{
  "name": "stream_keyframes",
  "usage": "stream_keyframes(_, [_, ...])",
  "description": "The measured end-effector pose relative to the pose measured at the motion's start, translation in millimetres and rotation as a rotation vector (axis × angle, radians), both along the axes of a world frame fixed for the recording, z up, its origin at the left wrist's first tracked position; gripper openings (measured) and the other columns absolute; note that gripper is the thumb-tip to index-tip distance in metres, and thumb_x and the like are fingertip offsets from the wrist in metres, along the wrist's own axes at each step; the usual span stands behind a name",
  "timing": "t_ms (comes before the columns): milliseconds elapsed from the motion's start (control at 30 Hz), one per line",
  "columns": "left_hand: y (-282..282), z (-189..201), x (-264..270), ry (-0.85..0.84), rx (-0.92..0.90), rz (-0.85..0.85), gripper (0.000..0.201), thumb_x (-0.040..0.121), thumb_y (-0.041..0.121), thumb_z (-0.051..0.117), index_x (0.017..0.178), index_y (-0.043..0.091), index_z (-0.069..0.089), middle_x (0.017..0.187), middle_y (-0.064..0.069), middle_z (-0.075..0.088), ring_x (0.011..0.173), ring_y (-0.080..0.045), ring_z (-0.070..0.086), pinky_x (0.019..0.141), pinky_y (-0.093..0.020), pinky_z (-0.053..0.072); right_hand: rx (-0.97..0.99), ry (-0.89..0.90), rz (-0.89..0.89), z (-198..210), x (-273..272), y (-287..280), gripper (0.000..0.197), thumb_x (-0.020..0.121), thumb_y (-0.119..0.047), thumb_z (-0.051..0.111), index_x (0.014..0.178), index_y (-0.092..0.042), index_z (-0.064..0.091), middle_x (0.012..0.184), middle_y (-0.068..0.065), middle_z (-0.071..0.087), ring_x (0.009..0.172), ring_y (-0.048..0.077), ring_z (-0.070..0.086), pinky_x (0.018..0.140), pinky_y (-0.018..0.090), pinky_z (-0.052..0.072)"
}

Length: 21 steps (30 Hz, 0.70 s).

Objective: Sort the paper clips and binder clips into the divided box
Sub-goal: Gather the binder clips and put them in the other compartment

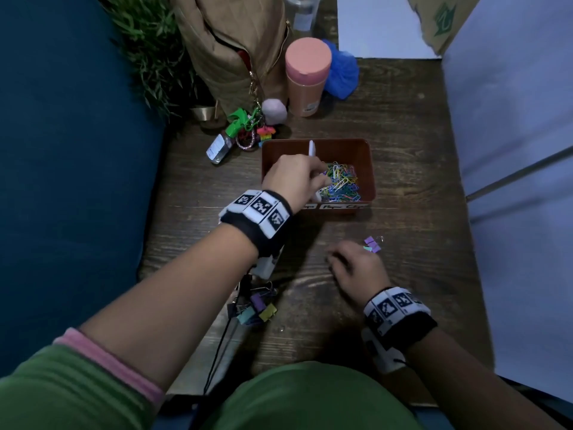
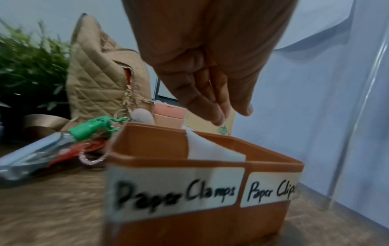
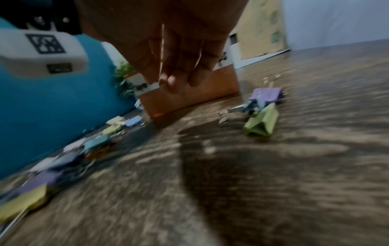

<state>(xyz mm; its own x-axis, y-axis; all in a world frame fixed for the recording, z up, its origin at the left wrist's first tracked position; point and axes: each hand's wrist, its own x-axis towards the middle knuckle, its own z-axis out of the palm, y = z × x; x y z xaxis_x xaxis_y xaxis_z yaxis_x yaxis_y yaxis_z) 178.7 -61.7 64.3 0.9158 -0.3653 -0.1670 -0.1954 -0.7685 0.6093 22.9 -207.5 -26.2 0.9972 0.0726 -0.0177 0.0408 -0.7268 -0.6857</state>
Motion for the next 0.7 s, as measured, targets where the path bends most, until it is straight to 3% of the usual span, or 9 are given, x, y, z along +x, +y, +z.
stream_keyframes(67, [25, -2, -12, -0.018, 0.045, -0.016, 0.014, 0.08, 0.033, 0.067, 0.092, 0.025, 0.07, 0.094, -0.001, 0.07, 0.089, -0.023, 0.064, 0.079, -0.033, 0.052, -0.056, 0.057, 0.162, 1, -1, 18, 0.008, 0.082, -0.019, 0.057, 0.088, -0.02, 0.063, 0.086, 0.002, 0.068, 0.082, 0.024, 0.064, 0.072, 0.031, 0.051])
stream_keyframes(200, [80, -20, -52, 0.071, 0.173, 0.022, 0.009, 0.082, 0.031, 0.068, 0.087, 0.023, 0.069, 0.094, -0.001, 0.071, 0.088, -0.021, 0.064, 0.076, -0.027, 0.047, -0.187, 0.117, 0.508, -3, 0, 58, 0.028, 0.084, -0.033, 0.038, 0.095, -0.021, 0.061, 0.09, 0.005, 0.065, 0.079, 0.029, 0.064, 0.069, 0.038, 0.055])
stream_keyframes(300, [114, -37, -81, 0.142, 0.236, 0.083, 0.01, 0.081, 0.028, 0.069, 0.09, 0.022, 0.07, 0.096, -0.002, 0.071, 0.09, -0.022, 0.065, 0.077, -0.026, 0.046, -0.31, 0.028, 0.797, -10, -6, 86, 0.034, 0.083, -0.033, 0.052, 0.116, -0.029, 0.053, 0.118, 0.008, 0.058, 0.095, 0.031, 0.059, 0.074, 0.041, 0.055])
stream_keyframes(400, [141, -52, -104, 0.144, 0.292, 0.148, 0.021, 0.08, 0.027, 0.069, 0.101, 0.026, 0.067, 0.108, -0.001, 0.063, 0.093, -0.024, 0.065, 0.077, -0.031, 0.051, -0.431, 0.03, 1.018, -12, -11, 103, 0.057, 0.072, -0.037, 0.072, 0.124, -0.036, 0.047, 0.138, 0.009, 0.046, 0.107, 0.03, 0.053, 0.077, 0.043, 0.051])
stream_keyframes(533, [157, -66, -128, 0.217, 0.374, 0.211, 0.039, 0.079, 0.031, 0.071, 0.116, 0.031, 0.06, 0.122, -0.002, 0.051, 0.101, -0.023, 0.06, 0.081, -0.035, 0.053, -0.392, 0.036, 0.993, -23, -13, 96, 0.048, 0.078, -0.012, 0.067, 0.122, -0.028, 0.052, 0.137, 0.012, 0.047, 0.104, 0.034, 0.052, 0.073, 0.049, 0.055])
stream_keyframes(700, [153, -80, -146, 0.268, 0.287, 0.222, 0.036, 0.075, 0.02, 0.073, 0.11, 0.027, 0.064, 0.115, -0.003, 0.054, 0.092, -0.023, 0.061, 0.082, -0.031, 0.052, -0.367, 0.027, 0.839, -28, -17, 61, 0.047, 0.079, -0.005, 0.065, 0.117, -0.028, 0.05, 0.133, 0.01, 0.052, 0.103, 0.033, 0.055, 0.063, 0.043, 0.058])
